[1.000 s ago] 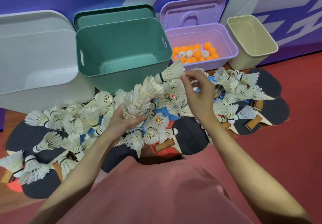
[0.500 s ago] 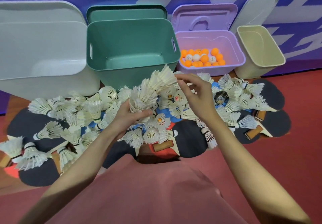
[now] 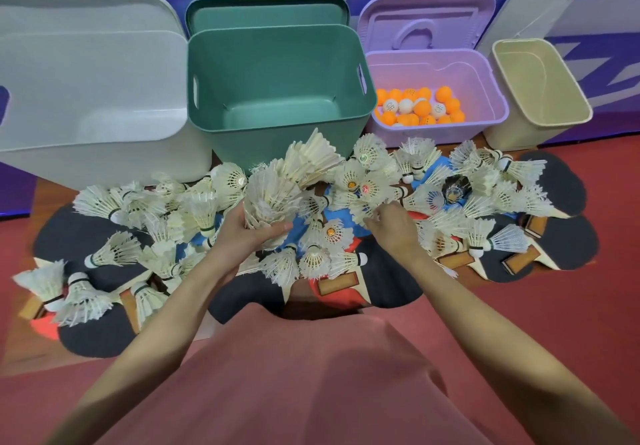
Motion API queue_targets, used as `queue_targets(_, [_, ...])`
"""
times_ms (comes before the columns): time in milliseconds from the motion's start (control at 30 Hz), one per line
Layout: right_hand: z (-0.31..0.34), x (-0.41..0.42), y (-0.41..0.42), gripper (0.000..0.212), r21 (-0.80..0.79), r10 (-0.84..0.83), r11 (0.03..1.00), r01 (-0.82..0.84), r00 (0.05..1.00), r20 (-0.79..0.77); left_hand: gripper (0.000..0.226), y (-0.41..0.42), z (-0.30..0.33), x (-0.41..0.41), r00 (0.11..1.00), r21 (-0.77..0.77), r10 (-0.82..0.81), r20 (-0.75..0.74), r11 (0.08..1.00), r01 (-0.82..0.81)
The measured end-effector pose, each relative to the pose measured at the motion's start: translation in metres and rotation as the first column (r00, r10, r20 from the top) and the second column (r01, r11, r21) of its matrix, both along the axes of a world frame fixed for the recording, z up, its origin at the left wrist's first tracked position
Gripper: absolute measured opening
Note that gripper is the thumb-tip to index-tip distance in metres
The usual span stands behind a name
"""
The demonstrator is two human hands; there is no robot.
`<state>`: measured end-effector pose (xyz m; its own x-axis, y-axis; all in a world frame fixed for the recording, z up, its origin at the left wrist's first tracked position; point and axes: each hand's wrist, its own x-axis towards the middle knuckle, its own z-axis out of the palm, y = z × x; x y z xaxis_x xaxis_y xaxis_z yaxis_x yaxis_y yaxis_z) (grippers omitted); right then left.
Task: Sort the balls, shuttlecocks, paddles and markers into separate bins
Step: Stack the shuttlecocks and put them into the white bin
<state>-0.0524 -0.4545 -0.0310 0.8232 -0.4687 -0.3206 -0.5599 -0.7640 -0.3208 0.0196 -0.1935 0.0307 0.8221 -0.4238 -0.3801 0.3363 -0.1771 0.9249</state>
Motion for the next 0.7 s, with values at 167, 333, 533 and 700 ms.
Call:
queue_targets(167, [0.000,0.018,-0.005,0.029,-0.042,-0.149,0.988,0.148,0.989,-0.005,0.051,0.009,0.002,0.004,1.000,0.020,0.007,0.003,1.000,-0.007])
queue_targets(333, [0.019,0.018,0.002,0.035,0.001,-0.192,0.981,0.195,0.964,0.185,0.040,0.021,0.003,0.009,1.000,0.053,0.005,0.031,0.999,-0.006])
queue_targets(533, [0.058,0.019,0.034,0.029,0.494,-0.422,0.859,0.133,0.729,0.539,0.042,0.034,0.001,0.016,0.999,0.071,-0.019,0.031,0.997,0.016])
queue_targets(700, [0.095,0.032,0.055,0.026,0.808,-0.685,0.582,0.089,0.590,0.428,0.050,0.047,-0.003,0.023,0.998,0.077,-0.060,0.029,0.995,0.057])
